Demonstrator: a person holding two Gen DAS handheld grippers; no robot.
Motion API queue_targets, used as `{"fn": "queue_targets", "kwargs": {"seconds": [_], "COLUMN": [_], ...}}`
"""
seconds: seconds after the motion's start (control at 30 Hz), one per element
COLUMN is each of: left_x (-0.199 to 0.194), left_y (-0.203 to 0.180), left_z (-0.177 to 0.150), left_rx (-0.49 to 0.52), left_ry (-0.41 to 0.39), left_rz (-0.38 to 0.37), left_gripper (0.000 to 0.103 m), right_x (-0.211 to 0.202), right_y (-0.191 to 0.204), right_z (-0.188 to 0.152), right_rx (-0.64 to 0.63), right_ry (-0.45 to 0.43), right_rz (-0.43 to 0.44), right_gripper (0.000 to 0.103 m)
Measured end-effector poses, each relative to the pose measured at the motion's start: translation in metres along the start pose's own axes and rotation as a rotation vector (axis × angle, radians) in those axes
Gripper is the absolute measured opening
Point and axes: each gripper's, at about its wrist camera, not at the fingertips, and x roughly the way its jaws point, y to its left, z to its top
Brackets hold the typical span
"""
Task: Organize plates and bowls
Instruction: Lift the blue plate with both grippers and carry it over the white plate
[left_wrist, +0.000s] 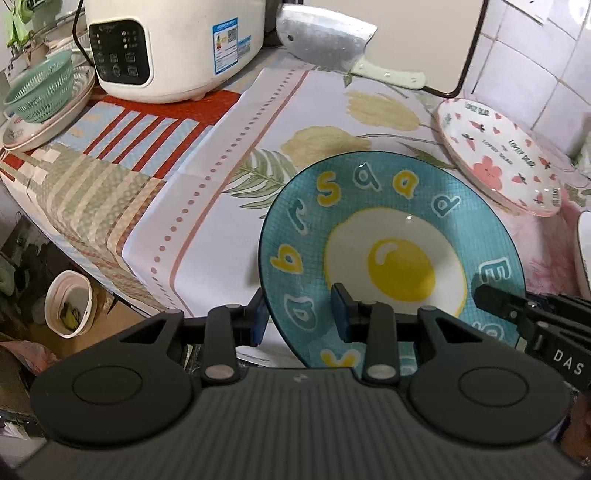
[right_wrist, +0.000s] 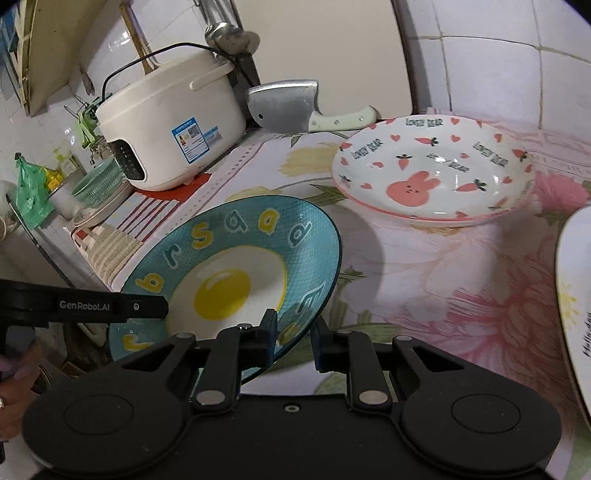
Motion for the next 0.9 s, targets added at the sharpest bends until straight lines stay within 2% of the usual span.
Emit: {"fn": "queue_targets", "kwargs": {"seconds": [0.43,0.57,0.9], "left_x": [-0.06,-0.077,-0.116], "left_y": [-0.053,-0.072,-0.128], "left_z": [0.002,0.002,0.001], "left_rx": [0.059,0.075,0.118], "left_ry": [-0.024,-0.032,-0.082], "left_rz": [-0.04,-0.077,-0.139], "left_gripper": [0.034,0.034,0.033], "right_x": [-0.076,-0.108,-0.175], "right_y": [-0.018,-0.028,-0.047], "right_z": [0.012,0.011,0.006], "right_rx": [0.043,0.081,0.061], "right_ry": [-0.012,-0.044,-0.137], "right_rz": [-0.025,-0.029,-0.104], "right_gripper": [0.023,0.023,0.023]}}
